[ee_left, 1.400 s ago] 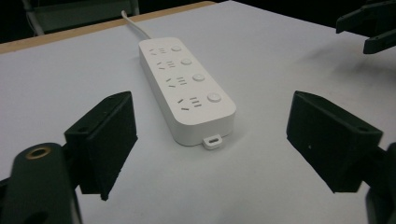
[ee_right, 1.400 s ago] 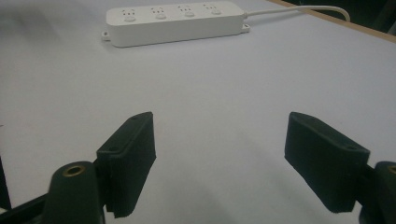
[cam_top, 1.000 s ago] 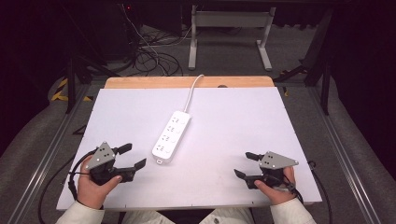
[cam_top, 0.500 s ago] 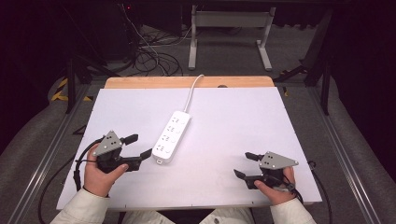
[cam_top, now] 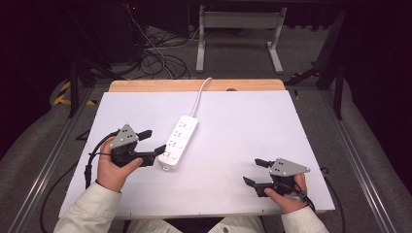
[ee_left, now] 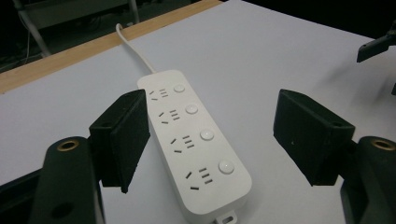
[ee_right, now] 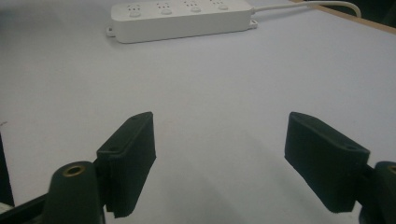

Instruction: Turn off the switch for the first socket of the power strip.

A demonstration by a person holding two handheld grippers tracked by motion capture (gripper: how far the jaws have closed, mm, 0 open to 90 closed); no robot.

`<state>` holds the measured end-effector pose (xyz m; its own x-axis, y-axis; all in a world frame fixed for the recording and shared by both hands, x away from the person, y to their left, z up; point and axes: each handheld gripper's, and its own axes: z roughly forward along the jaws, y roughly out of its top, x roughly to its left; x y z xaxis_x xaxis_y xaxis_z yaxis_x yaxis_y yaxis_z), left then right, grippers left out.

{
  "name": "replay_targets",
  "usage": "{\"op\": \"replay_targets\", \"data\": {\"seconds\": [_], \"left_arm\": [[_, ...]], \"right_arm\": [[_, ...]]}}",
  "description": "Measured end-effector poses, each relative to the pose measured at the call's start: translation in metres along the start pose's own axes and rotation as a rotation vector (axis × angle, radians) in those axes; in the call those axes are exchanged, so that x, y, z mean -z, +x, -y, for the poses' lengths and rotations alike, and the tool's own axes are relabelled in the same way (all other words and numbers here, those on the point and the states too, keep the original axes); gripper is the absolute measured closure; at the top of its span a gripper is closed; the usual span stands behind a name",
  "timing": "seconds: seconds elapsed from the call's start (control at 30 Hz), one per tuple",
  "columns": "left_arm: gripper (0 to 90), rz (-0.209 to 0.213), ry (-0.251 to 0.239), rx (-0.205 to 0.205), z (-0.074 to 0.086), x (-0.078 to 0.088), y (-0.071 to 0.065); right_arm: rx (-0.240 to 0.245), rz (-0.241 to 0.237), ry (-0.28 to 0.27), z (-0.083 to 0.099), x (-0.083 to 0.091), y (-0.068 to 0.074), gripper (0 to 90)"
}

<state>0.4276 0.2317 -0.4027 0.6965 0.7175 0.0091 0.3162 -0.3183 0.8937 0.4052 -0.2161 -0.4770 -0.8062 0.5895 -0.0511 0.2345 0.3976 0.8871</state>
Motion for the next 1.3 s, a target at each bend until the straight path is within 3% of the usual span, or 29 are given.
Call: {"op": "replay_targets", "data": {"seconds": [0.8, 1.3], "left_arm": [[30.4, 0.031, 0.03, -0.039, -0.038, -0.039, -0.004], [32.6, 0.041, 0.037, -0.048, -0.047, -0.077, -0.004]], "right_arm": [[0.004, -0.006, -0.003, 0.0, 0.0, 0.0, 25.3], [0.004, -0.007, -0.004, 0.0, 0.0, 0.0, 25.3]]}}
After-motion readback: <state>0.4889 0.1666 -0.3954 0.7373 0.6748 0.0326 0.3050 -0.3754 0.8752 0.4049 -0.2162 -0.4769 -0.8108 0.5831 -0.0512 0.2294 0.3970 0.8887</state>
